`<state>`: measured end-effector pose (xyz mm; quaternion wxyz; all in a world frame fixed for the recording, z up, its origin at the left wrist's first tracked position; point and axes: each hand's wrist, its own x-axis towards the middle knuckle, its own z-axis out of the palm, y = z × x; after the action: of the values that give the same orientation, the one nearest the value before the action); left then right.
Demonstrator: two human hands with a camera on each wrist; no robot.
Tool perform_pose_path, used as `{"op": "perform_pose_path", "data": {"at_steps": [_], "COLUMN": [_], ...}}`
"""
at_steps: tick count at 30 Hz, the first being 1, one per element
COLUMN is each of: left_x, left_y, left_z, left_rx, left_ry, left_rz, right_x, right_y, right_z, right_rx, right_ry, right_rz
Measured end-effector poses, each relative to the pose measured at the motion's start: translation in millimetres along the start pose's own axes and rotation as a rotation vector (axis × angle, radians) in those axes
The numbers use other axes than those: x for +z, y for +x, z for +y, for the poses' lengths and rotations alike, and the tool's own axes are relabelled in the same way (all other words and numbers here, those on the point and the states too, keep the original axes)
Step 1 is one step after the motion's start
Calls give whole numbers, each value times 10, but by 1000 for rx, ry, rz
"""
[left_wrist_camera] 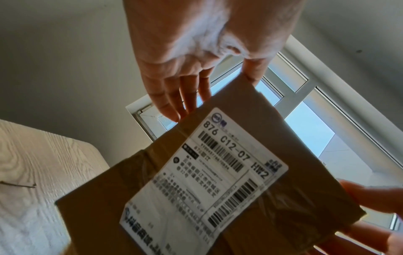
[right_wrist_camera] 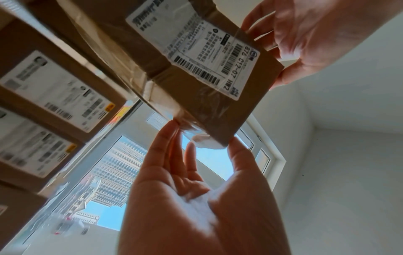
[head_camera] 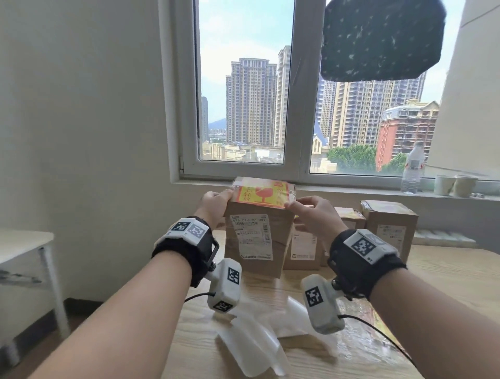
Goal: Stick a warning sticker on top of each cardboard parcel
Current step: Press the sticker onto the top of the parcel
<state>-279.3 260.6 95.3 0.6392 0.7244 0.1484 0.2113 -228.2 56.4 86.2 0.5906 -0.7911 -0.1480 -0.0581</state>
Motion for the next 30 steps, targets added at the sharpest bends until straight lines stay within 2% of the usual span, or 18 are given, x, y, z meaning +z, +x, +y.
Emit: {"op": "perform_pose_path", "data": {"at_steps": [4,8,16,20,26,30], "left_x": [-275,-592,-1069,-1057,-913,-856], "left_y": [44,149,654,904,1335,1540], "left_z": [7,-70,-528,-732,-1014,-1225], "left_rx": [65,68,-42,-71,-82,-105], "left_ry": [28,49,3,-20,-8,49], "left_rz": [96,178,264,234,149,90], "right_x": [264,637,1323,1498,1584,1642], "right_y": [57,135,420,609,897,1016], "right_z": [-177,-275,-223,-76,175,293], "right_rx": [-6,-4,26,76,149,165], "right_ry": [60,66,111,95,186,162], "right_rz": [-52,-126,-318,-406,-430,-439]}}
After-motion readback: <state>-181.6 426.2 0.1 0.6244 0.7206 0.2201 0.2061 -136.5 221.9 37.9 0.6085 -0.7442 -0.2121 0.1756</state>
